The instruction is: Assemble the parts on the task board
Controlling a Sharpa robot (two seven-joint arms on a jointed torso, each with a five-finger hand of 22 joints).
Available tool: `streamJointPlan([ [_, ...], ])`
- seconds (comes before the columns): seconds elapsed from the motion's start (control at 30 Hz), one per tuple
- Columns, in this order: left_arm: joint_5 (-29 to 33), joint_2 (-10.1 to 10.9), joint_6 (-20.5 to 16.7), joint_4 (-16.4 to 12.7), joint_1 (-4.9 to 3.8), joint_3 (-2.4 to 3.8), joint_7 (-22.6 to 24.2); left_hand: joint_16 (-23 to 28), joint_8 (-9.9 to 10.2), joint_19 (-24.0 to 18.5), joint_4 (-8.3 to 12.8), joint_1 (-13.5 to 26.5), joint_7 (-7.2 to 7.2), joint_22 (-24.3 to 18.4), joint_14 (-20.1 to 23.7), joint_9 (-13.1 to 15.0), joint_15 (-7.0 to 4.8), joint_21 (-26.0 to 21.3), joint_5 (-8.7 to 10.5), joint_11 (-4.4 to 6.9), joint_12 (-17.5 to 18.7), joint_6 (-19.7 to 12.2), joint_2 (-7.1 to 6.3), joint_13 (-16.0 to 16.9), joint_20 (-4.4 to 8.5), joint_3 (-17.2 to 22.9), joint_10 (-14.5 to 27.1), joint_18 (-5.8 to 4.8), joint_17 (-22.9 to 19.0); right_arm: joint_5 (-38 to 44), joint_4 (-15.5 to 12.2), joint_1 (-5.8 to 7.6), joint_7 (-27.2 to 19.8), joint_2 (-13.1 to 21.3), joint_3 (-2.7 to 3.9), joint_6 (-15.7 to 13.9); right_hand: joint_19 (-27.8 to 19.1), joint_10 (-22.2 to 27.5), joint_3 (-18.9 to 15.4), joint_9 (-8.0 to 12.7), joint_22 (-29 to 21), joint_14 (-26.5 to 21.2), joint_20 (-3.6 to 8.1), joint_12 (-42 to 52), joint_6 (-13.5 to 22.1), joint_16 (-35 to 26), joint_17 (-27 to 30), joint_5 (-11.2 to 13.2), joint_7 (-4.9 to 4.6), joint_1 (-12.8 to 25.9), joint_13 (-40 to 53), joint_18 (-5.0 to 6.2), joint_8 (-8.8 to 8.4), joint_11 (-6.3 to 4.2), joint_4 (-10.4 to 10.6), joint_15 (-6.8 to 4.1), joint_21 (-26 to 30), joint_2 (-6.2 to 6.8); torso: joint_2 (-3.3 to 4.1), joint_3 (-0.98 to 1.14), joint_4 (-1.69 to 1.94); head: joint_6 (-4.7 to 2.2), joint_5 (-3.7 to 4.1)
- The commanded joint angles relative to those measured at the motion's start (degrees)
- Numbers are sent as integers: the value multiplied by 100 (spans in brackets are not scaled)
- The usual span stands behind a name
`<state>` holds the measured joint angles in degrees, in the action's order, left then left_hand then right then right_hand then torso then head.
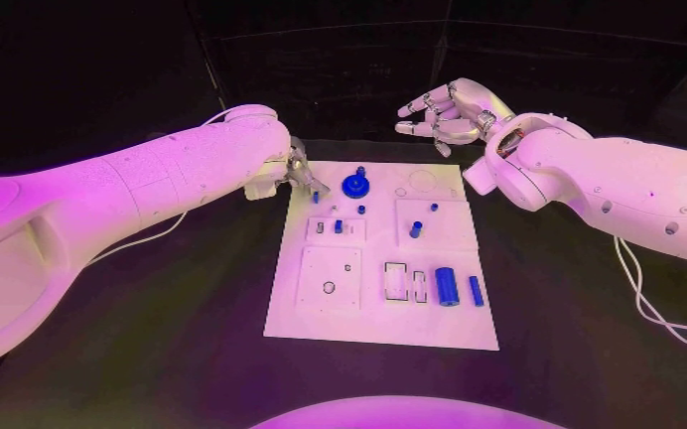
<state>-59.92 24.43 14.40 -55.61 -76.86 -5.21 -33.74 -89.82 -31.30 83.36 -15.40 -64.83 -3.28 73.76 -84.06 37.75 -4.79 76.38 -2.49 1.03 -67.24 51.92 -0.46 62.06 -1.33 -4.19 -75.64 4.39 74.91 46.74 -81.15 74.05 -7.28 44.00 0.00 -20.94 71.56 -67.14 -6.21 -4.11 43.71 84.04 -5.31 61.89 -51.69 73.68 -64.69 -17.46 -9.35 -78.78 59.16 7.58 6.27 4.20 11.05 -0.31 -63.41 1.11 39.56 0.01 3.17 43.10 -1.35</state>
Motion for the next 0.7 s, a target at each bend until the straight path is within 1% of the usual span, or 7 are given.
streamJointPlan([
  [0.03,-48,-15,172,18,-5,2,74,-18,24,3,14,-78,11,10,-594,-13,33,10,-23,-8,-11,43,24,6,-43,-47,18,-47,1509,10,-2,10,-58,-8,3,39,-2,31,-47,2,-6,92,-14,19,41,-21,2,-16,1,10,-6,66,35,4,2,-19,16,-53,-2,0,4,8,0],
  [0.07,-48,-17,176,21,-4,2,74,-18,25,3,20,-97,12,12,-594,-17,32,11,-24,-7,-11,48,39,6,-42,-48,18,-47,1509,10,-1,10,-57,-9,3,39,-1,29,-51,2,-7,93,-14,24,42,-20,-1,-29,1,5,-2,66,37,4,6,-19,18,-60,-3,-2,7,9,6],
  [0.23,-48,-26,191,16,-3,2,78,-18,35,3,59,-206,14,14,-594,-42,30,8,-25,-4,-13,68,122,5,-40,-50,18,-47,1509,10,5,10,-58,-18,3,33,-1,29,-51,2,-7,93,-14,24,42,-20,-1,-29,1,5,-2,66,37,4,6,-19,18,-60,-2,5,5,8,9],
  [0.33,-48,-33,225,15,-3,2,85,-18,40,5,84,-260,14,20,-594,-53,30,11,-25,-4,-16,77,163,7,-40,-49,16,-48,1509,10,8,10,-57,-24,3,29,-1,29,-51,2,-7,93,-14,24,42,-20,-1,-29,1,5,-2,66,37,4,6,-19,18,-60,1,4,2,13,11],
  [0.43,-47,-39,252,16,-3,2,94,-18,46,5,130,-353,14,23,-594,-71,30,9,-25,-4,-17,90,237,5,-40,-33,16,-49,1509,10,10,10,-56,-29,3,28,-1,29,-51,2,-7,93,-14,24,42,-20,-1,-29,1,5,-2,66,37,4,6,-19,18,-60,1,2,-2,14,8],
  [0.7,-25,-48,258,24,-2,2,155,-18,56,3,221,-501,12,23,-594,-100,32,3,-26,-4,-14,110,355,-2,-41,-6,17,-48,1509,10,16,10,-55,-34,3,27,-2,28,-55,2,-9,92,-14,27,42,-21,-1,-37,2,-1,0,66,39,4,7,-19,20,-64,-1,2,5,25,22],
])
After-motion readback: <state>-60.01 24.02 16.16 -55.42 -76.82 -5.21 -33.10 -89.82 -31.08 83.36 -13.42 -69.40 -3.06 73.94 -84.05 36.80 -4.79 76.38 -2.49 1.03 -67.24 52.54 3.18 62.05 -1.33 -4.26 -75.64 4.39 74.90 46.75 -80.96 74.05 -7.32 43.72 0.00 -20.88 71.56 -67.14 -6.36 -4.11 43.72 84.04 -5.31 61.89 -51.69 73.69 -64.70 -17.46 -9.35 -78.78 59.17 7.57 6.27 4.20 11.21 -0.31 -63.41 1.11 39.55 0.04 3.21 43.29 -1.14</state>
